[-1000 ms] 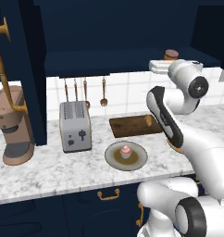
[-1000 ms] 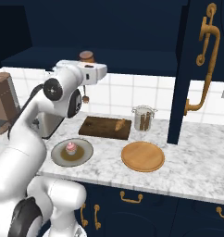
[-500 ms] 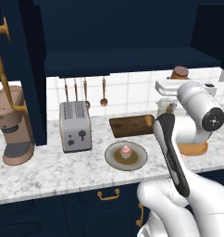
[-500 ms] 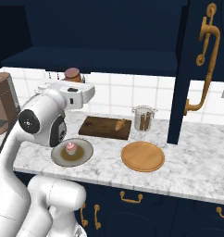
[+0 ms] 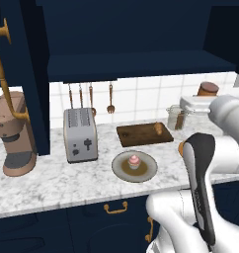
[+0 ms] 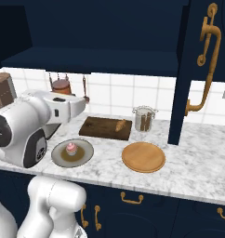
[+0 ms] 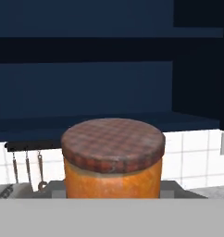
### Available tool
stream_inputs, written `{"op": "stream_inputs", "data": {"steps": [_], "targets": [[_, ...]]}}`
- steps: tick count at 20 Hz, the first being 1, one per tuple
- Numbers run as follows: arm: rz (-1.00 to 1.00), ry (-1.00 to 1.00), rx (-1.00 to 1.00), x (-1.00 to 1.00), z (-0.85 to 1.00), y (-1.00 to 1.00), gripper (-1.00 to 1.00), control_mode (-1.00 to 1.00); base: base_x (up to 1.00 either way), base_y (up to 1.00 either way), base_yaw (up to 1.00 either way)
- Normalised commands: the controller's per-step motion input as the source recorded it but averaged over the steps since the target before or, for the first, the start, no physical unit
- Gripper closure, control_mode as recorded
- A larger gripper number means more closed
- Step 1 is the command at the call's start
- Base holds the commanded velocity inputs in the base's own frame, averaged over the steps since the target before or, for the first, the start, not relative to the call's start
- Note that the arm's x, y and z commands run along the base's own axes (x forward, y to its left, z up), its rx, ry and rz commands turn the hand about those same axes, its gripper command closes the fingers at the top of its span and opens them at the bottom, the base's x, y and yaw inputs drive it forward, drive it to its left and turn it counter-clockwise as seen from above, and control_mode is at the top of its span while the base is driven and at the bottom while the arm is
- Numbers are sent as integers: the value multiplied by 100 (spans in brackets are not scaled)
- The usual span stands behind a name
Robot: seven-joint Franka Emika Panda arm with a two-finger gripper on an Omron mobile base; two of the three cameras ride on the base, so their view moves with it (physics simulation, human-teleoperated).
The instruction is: From the different types of pastries on the counter, select a croissant and place it on the cutting board. Then retrieve a jar of jam from the cabinet and place it alongside the croissant on the cutting board.
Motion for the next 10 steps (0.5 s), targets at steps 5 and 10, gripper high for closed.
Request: {"op": "stream_inputs", "data": {"steps": [5, 10], "targets": [[0, -4, 0, -69, -100, 3, 100, -100, 0, 0, 0], [7, -20, 3, -6, -100, 32, 100, -100, 0, 0, 0]]}}
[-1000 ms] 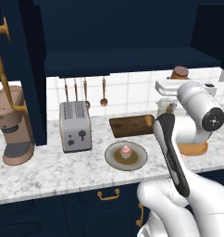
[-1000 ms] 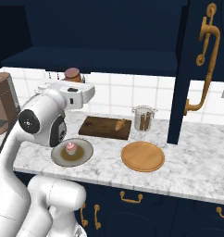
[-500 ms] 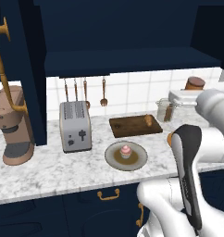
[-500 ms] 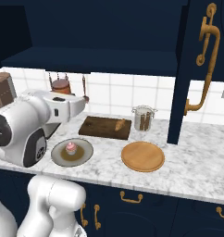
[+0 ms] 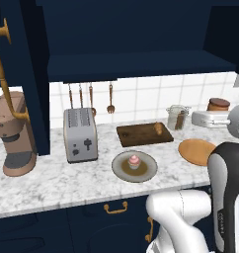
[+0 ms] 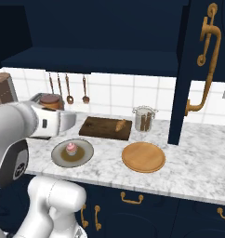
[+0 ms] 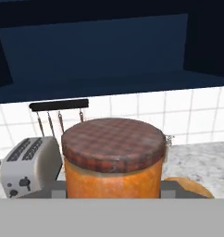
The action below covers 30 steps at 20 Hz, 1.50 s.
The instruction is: From the different types of pastries on the counter, select a croissant and place it on the cutting board. Then retrieve a jar of jam from the cabinet and place it alongside the croissant on the cutting board.
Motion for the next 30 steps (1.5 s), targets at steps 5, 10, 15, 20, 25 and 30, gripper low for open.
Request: {"op": "stream_inputs", "data": {"steps": [5, 10, 15, 20, 25, 30], "targets": [[7, -18, 5, 0, -100, 26, 100, -100, 0, 0, 0], [2, -11, 5, 0, -63, 25, 100, -100, 0, 0, 0], [0, -2, 0, 14, -47, 8, 100, -100, 0, 0, 0], [3, -17, 0, 52, -100, 47, 100, -100, 0, 0, 0], [6, -20, 3, 43, -100, 36, 100, -100, 0, 0, 0], [9, -19, 12, 24, -100, 3, 100, -100, 0, 0, 0]]}}
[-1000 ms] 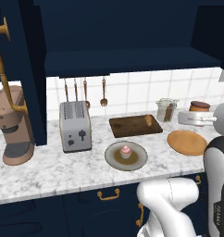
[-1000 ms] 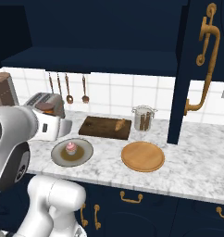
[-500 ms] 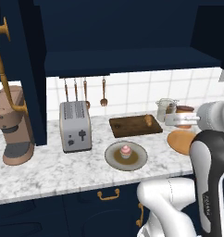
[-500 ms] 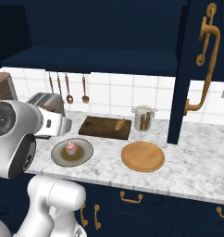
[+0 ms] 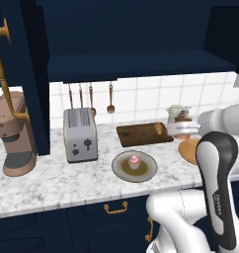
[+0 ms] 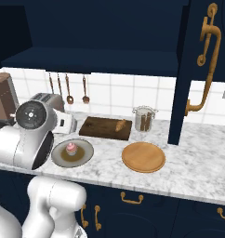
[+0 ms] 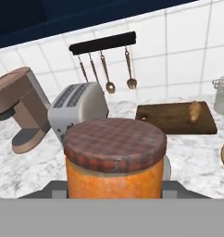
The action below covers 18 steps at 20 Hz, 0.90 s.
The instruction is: From the different types of pastries on the counter, select a croissant and place it on the cutting board. Then retrieve a jar of jam from the cabinet and place it alongside the croissant on the cutting board.
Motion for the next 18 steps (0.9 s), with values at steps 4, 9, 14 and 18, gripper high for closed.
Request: {"op": "stream_inputs", "data": {"steps": [4, 9, 14, 18], "targets": [[12, -21, 13, 21, -100, 0, 100, -100, 0, 0, 0], [11, -23, 6, 40, -98, 0, 100, -100, 0, 0, 0], [7, -24, 0, 53, -78, 0, 100, -100, 0, 0, 0], [3, -19, 0, 69, -65, 0, 100, -100, 0, 0, 0]]}}
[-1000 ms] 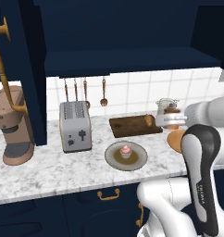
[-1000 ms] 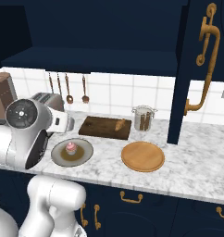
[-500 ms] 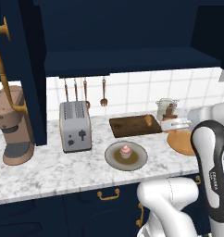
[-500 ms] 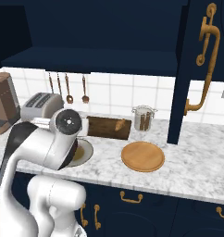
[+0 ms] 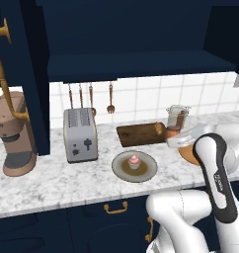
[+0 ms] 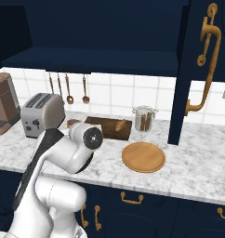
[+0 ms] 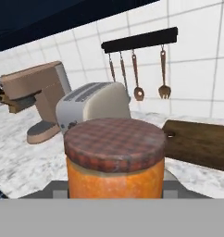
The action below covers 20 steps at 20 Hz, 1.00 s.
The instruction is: From the different types of pastries on the counter, select a croissant and place it on the cutting board. Then retrieve a jar of jam from the cabinet and place it alongside the croissant on the cutting board.
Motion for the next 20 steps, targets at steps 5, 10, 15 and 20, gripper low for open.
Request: {"op": "stream_inputs", "data": {"steps": [5, 10, 15, 20], "targets": [[0, -14, 0, 84, -57, 1, 100, -100, 0, 0, 0], [0, -5, 0, 92, -23, 0, 100, -100, 0, 0, 0], [0, 0, 0, 10, -3, 0, 100, -100, 0, 0, 0], [0, 0, 0, 53, -11, 0, 100, -100, 0, 0, 0]]}}
